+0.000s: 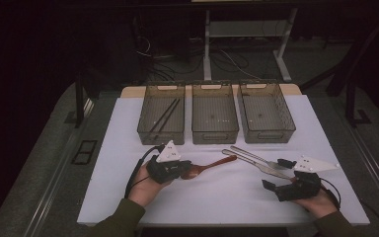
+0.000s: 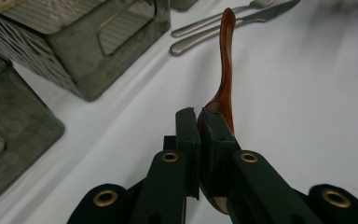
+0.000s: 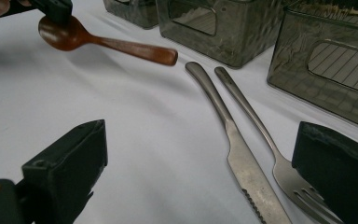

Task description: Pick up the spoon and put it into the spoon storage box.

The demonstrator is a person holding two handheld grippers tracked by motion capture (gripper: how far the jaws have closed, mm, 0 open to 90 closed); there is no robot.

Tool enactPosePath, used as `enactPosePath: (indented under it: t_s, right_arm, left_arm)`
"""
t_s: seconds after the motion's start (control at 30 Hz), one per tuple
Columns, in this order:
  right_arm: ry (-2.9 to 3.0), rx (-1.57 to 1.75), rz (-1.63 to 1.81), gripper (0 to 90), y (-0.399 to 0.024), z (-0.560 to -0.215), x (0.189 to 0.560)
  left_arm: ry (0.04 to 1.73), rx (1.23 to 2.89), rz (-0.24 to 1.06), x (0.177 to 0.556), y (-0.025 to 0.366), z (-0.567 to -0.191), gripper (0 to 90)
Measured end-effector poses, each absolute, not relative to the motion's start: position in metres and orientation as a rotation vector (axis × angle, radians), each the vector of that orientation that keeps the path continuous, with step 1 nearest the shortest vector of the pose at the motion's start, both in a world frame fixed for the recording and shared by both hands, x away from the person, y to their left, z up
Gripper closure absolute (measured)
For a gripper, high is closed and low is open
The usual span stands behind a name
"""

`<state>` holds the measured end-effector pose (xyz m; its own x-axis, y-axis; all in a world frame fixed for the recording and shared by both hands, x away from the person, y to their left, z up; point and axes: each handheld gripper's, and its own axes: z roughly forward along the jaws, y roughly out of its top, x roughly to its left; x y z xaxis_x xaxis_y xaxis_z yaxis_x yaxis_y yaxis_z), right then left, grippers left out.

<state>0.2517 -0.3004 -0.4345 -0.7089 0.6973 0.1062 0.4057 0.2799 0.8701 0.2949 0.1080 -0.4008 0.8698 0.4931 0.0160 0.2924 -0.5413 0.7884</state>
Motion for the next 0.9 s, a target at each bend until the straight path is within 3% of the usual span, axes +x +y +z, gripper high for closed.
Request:
enactPosePath:
  t_s: [0.9]
  right_arm:
    - [2.255, 1.010, 1.401, 2.5, -0.301, -0.435, 0.252]
  left_arm:
    - [0.560, 2.106, 0.419, 0.330, 0.096, -0.347, 85.7]
